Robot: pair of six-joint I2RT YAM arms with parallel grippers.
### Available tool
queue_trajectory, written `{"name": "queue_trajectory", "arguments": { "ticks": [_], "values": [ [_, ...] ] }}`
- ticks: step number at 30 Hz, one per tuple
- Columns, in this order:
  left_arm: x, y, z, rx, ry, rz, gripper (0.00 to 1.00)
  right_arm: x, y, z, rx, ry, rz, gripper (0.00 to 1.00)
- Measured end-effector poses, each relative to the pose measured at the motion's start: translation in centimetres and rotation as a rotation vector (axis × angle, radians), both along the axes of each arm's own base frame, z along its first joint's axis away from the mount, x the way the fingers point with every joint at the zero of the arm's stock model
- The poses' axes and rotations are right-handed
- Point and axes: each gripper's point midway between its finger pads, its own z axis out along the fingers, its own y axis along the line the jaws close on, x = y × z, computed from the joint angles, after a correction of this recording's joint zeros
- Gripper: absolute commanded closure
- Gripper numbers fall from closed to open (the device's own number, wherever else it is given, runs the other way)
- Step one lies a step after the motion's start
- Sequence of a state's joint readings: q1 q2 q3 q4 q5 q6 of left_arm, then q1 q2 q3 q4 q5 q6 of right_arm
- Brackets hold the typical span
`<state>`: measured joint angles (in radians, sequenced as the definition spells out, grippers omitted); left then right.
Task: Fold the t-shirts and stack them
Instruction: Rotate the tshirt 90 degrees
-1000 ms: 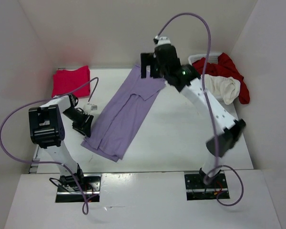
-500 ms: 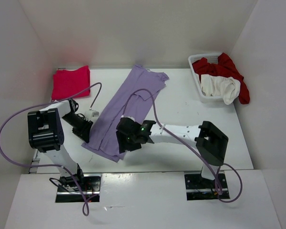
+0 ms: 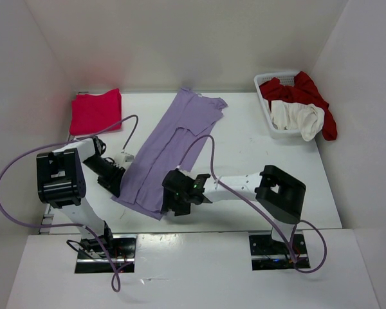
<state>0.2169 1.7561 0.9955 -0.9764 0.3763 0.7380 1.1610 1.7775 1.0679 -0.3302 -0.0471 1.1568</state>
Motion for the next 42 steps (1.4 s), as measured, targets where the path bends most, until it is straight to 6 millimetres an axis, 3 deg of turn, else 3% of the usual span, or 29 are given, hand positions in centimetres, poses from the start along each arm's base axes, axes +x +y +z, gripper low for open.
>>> {"name": "queue_trajectory", "arguments": {
  "ticks": [7,11,14,15,16,17,18,22,23,25,27,29,35,39,41,42],
  "values": [
    [0.0,0.1,0.0,-0.003,-0.010,-0.021,0.78,0.9,1.8,0.6,0.078,0.002,-0.069,0.37],
    [0.1,0.1,0.0,-0.007,-0.014,-0.030,0.80,0.7,1.9,-1.1,0.063,0.053,-0.096,0.38],
    [0.0,0.0,0.0,-0.012,-0.017,-0.040,0.81,0.3,3.2,-1.3,0.116,0.116,-0.083,0.59],
    [0.1,0.0,0.0,-0.013,-0.018,-0.041,0.81,0.1,3.6,-1.5,0.134,0.138,-0.080,0.70],
    [0.1,0.0,0.1,-0.013,-0.017,-0.041,0.81,0.1,3.8,-1.8,0.139,0.145,-0.074,0.90],
    [0.1,0.0,0.1,-0.014,-0.017,-0.043,0.81,-0.1,4.1,-2.1,0.148,0.163,-0.065,0.98],
    [0.1,-0.1,0.1,-0.014,-0.017,-0.046,0.81,-0.3,4.3,-2.4,0.156,0.183,-0.063,1.00],
    [-0.3,-0.5,0.3,-0.019,-0.003,-0.081,0.56,-0.5,4.0,-2.4,0.174,0.196,-0.081,1.00],
    [-0.5,-0.9,0.4,-0.024,0.002,-0.107,0.44,-0.5,3.3,-2.4,0.168,0.195,-0.091,1.00],
    [-1.1,-2.0,0.7,-0.033,0.023,-0.161,0.37,-0.8,1.5,-2.4,0.147,0.190,-0.110,1.00],
    [-1.3,-3.0,1.2,-0.044,0.025,-0.218,0.13,-1.1,-0.6,-2.4,0.119,0.188,-0.132,1.00],
    [-1.0,-3.6,2.0,-0.053,0.008,-0.246,0.00,-1.4,-2.7,-2.4,0.090,0.186,-0.151,1.00],
    [2.5,-4.5,5.9,-0.051,-0.152,-0.256,0.00,-2.4,-7.9,-2.7,0.017,0.188,-0.179,1.00],
    [3.6,-5.8,8.1,0.010,-0.302,-0.316,0.00,-3.6,-11.8,-2.7,-0.033,0.180,-0.200,0.99],
    [3.6,-7.0,9.2,0.050,-0.396,-0.375,0.00,-4.0,-13.6,-2.7,-0.059,0.175,-0.211,0.94],
    [3.5,-7.6,9.9,0.082,-0.452,-0.417,0.00,-4.1,-14.4,-2.6,-0.071,0.174,-0.216,0.79]
  ]
}}
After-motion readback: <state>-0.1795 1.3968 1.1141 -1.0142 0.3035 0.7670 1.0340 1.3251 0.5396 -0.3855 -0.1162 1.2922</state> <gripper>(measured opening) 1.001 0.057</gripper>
